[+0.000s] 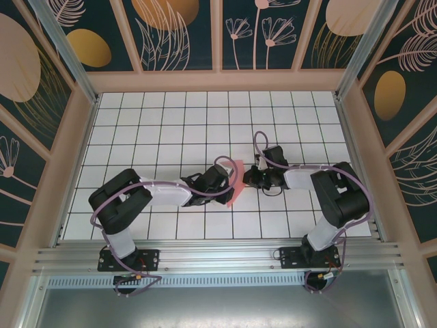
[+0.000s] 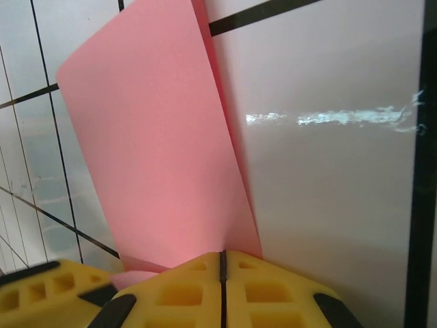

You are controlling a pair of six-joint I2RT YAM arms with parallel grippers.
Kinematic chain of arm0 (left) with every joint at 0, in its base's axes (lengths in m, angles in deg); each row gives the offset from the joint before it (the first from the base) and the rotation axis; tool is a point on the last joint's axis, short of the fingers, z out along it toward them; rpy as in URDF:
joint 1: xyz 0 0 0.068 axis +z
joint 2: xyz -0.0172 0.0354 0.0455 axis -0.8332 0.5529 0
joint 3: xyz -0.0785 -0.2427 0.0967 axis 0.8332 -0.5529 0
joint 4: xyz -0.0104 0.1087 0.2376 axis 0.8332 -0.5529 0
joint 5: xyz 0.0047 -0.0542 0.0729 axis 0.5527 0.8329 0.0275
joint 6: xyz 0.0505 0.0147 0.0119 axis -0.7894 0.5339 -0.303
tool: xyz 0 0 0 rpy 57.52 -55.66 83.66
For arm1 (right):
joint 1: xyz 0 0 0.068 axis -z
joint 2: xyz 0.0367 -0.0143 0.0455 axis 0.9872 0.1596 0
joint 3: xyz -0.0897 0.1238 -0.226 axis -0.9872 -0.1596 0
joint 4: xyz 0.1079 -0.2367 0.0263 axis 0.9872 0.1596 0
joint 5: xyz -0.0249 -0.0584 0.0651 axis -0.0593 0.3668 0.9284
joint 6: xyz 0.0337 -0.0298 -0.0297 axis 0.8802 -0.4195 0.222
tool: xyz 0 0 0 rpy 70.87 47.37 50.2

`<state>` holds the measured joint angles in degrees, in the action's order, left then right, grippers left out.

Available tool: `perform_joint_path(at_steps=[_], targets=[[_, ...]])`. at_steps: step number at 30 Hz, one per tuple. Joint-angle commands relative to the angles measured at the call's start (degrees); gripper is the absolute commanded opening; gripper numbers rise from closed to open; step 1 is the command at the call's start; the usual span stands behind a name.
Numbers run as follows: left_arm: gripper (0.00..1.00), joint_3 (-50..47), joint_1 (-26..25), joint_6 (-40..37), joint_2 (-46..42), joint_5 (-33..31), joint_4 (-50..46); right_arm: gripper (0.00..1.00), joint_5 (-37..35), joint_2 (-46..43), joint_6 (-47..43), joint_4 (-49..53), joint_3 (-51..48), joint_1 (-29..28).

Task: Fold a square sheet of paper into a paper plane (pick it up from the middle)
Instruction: Third fold the triangle at the center of the table.

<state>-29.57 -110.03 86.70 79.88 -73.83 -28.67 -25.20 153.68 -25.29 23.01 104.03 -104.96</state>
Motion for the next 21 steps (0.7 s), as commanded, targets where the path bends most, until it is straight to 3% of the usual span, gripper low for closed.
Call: perform_joint_path(at_steps=[1,4,9,12,16,21], targets=[[0.44,2.33,0.33,1.23,-4.73,-5.53,-7.12,0.08,-3.46,1.79,-2.61,3.51,-0.31,0.05],[0.47,4.69,0.43,1.56,-7.31,-7.75,-10.0,0.08,-3.24,1.72,-3.17,4.1,0.29,0.06],[0.19,6.89,0.54,2.06,-8.38,-0.6,-8.84,0.08,-2.54,1.5,-3.37,4.4,0.92,0.02],[0.09,6.86,0.6,2.86,-7.06,2.71,-7.22,0.08,-2.54,1.34,-3.42,4.62,1.2,0.03],[0.01,8.45,0.58,3.82,-3.57,5.47,-5.71,0.08,-2.32,1.32,-3.37,4.99,1.74,0.06],[0.0,8.88,0.69,5.17,1.79,5.67,-4.56,0.08,-1.97,0.81,-3.63,5.64,2.5,0.06]])
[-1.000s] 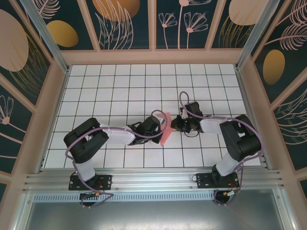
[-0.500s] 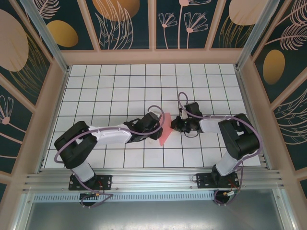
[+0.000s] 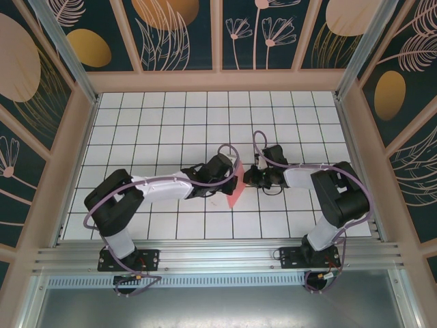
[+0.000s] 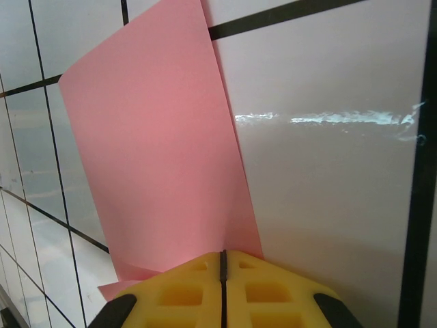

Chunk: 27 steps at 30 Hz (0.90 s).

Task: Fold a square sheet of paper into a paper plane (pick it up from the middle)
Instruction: Third fold the triangle at the center of the table.

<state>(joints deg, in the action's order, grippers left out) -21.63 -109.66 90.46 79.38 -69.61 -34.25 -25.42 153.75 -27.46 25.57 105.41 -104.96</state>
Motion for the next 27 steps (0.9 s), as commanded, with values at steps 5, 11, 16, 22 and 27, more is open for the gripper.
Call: perform_joint_path(at_steps=[5,11,16,22,27], targets=[[0.0,-0.36,0.26,2.42,5.67,-0.87,1.09,0.08,-1.02,0.07,-1.89,4.02,2.12,0.01],[0.0,-3.67,0.31,2.88,6.52,-0.69,1.74,0.1,0.04,-3.7,-1.35,5.06,2.96,-0.06],[0.0,-5.24,0.3,3.77,5.85,-0.1,2.87,0.11,1.96,-10.4,2.05,3.22,-1.37,-0.86],[0.0,-5.91,0.32,4.66,5.75,1.03,4.15,0.09,3.43,-9.27,6.35,-2.86,-5.29,-4.03],[0.0,-6.91,0.31,5.41,5.34,1.91,5.18,0.07,1.41,-3.71,6.47,-4.89,-5.87,-4.88]])
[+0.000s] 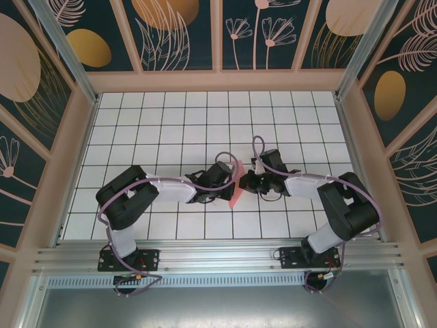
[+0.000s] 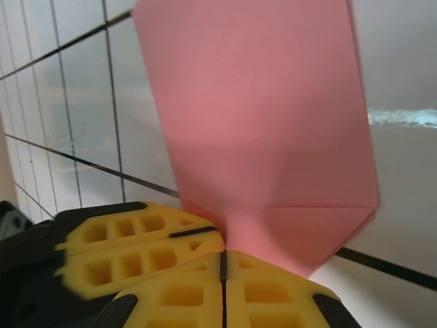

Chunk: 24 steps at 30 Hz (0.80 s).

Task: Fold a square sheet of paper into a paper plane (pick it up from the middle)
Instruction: Third fold the triangle at the center of the table.

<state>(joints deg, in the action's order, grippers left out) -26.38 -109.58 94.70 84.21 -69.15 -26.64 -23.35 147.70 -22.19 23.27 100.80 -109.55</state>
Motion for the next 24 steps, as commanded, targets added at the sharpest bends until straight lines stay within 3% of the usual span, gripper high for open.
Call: perform_joint_path(at_steps=[1,6,13,24], targets=[[0.0,-2.36,0.2,1.26,0.37,1.67,-2.26,0.07,-1.41,3.46,0.89,-2.26,-1.38,-0.28],[0.0,-3.69,0.29,2.13,0.37,3.11,-0.65,0.06,-2.62,4.94,-1.0,-0.05,-1.23,-0.27],[0.0,-5.02,1.12,3.65,0.0,4.5,1.56,0.07,0.35,-2.78,-0.48,1.24,-1.24,-1.03],[0.0,-7.91,2.88,5.61,-0.28,7.91,5.77,0.07,-2.06,-0.43,7.12,-7.11,-6.93,-6.94]])
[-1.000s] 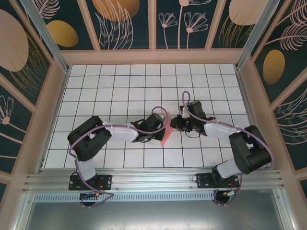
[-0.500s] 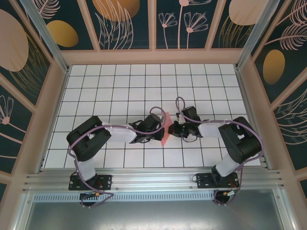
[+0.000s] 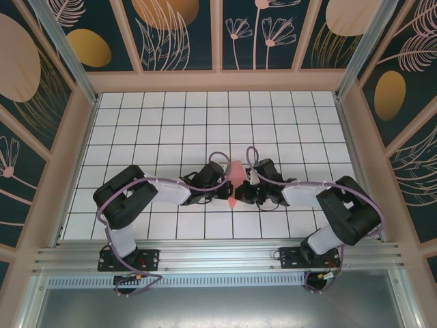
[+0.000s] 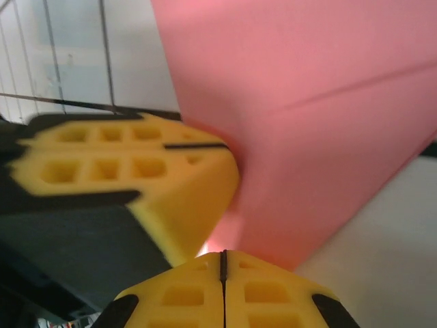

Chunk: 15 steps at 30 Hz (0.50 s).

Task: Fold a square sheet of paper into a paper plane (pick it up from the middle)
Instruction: Third fold the triangle at the center of the table.

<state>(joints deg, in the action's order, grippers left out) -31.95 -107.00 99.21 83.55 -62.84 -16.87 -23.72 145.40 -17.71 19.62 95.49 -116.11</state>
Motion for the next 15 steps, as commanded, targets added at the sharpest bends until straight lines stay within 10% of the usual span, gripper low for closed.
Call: perform_joint_path(at_steps=[1,15], targets=[[0.0,-2.4,0.37,1.19,0.5,1.81,-3.81,0.06,-1.95,2.72,2.52,-3.36,-1.65,-0.39],[0.0,-2.89,0.54,1.83,0.96,1.56,-3.55,0.08,-1.74,-5.34,4.69,-0.92,-2.61,-3.53]])
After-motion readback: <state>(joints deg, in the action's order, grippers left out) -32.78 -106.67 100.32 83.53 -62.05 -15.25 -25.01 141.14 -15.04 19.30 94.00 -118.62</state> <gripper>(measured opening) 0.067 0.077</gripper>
